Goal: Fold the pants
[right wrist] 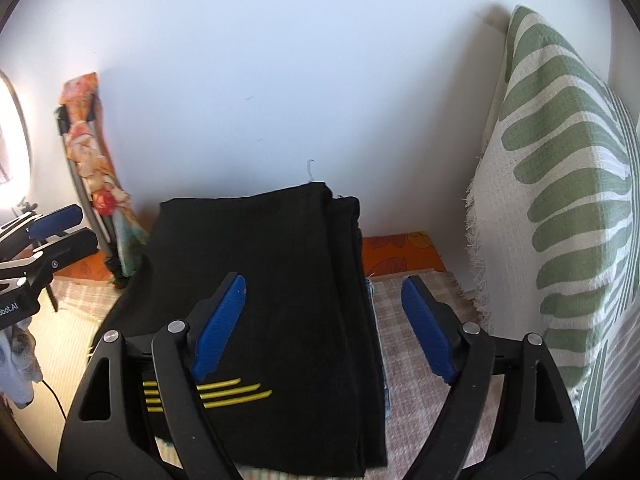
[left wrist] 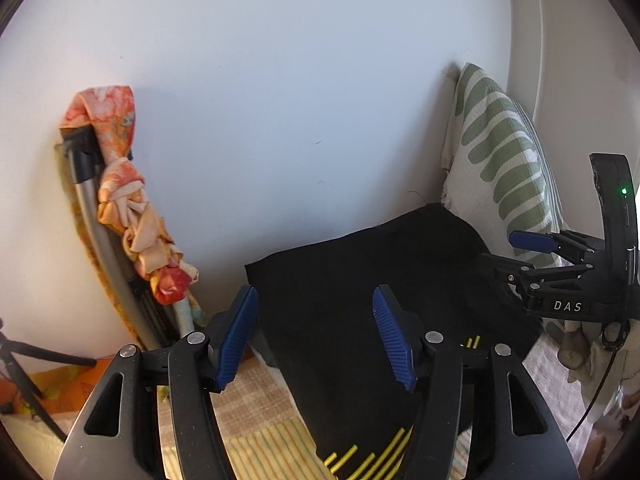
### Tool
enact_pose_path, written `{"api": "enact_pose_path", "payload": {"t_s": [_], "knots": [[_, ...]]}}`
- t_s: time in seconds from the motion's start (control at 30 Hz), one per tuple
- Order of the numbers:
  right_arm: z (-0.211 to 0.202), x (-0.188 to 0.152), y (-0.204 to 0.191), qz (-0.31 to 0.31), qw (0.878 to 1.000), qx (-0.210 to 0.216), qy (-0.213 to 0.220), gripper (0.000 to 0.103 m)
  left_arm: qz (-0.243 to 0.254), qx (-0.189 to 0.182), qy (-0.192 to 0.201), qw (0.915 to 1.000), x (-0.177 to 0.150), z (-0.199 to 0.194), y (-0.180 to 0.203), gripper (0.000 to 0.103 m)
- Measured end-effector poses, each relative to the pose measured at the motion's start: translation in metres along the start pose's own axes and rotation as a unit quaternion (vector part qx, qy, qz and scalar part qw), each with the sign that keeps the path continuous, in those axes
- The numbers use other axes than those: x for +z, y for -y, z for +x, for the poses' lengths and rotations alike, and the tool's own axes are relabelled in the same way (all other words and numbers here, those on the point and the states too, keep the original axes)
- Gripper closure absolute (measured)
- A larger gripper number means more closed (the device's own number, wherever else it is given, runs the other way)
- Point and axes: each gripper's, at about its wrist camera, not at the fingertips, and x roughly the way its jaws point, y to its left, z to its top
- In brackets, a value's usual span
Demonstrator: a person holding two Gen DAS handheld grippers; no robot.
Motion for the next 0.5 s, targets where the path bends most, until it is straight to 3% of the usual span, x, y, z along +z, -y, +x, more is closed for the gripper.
{"api": "enact_pose_path", "payload": {"t_s": [0.5], "knots": [[-0.121, -0.018, -0.054, -0.032, 0.998, 0.008, 0.044, 0.018, 0.014, 0.01, 0.046, 0.9988, -0.013, -0.139, 0.02, 0.033]]}}
